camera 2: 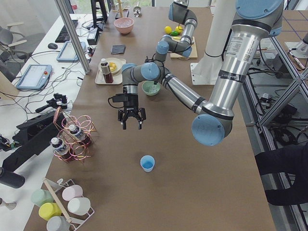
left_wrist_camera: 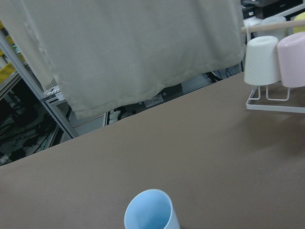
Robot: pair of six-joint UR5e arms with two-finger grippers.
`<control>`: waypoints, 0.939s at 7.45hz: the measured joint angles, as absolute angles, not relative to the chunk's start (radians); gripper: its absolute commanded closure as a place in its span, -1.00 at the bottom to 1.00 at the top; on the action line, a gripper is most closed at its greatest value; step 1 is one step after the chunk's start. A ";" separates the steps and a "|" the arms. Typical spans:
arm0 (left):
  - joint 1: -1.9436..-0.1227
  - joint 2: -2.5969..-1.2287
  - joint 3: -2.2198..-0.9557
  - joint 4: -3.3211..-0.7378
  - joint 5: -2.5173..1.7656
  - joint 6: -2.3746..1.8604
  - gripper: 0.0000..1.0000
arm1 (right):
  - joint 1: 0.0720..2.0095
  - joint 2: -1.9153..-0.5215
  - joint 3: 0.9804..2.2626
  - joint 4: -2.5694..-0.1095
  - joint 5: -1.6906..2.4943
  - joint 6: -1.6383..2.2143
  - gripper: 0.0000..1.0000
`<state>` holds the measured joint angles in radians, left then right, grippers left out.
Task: Pour ice into bowl
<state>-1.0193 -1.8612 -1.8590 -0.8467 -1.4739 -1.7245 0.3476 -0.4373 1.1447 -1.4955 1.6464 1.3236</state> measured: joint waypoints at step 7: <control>-1.604 -1.661 -1.587 -1.482 -1.815 -0.720 -0.94 | 0.420 -0.442 1.134 -1.426 1.718 1.323 1.00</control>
